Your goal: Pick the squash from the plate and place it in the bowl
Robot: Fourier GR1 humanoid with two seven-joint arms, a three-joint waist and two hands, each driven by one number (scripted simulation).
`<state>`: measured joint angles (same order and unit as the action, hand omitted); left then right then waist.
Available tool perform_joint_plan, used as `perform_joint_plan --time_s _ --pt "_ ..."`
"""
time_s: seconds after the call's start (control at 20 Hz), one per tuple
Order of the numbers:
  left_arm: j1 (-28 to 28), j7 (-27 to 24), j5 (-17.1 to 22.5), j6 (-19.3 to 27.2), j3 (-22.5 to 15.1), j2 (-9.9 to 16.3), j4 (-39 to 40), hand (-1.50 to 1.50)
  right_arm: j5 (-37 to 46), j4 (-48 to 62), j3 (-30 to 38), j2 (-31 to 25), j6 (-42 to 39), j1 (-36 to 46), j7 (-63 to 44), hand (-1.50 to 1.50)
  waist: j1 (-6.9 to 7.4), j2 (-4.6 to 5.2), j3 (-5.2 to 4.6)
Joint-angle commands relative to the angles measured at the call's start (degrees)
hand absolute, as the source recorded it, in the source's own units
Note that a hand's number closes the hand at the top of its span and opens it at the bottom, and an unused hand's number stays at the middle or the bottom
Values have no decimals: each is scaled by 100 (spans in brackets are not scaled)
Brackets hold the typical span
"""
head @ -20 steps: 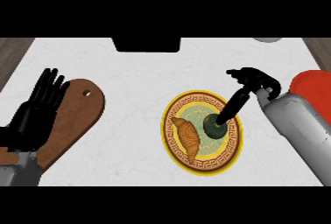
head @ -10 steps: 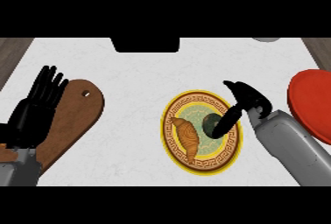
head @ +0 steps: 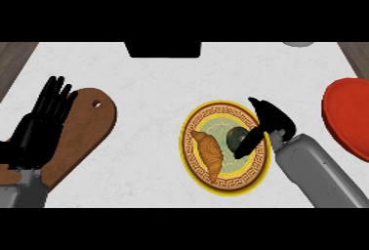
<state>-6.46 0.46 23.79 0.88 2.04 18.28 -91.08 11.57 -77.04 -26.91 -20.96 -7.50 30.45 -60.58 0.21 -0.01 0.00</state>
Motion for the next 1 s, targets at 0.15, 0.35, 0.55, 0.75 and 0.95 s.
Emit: perform_joint_plan --time_s 0.15,0.35,0.55,0.75,0.95 --pt "-309 273 -85 -46 163 -16 68 0 357 449 228 378 -345 33 -227 -150 -10 2 0" --pt "252 170 -233 -74 79 -246 -316 0 631 369 276 519 -353 -336 -64 -150 -5 -5 0" --pt "85 121 -11 -453 397 -117 30 0 758 691 447 757 -523 -153 -107 -150 -4 -1 -1" --pt "-47 124 -325 -116 167 -382 -108 0 977 934 190 642 -839 -158 396 150 1 2 0" --pt "77 -46 -466 -261 120 -414 -28 0 1356 1624 132 751 -862 231 965 150 29 13 0"
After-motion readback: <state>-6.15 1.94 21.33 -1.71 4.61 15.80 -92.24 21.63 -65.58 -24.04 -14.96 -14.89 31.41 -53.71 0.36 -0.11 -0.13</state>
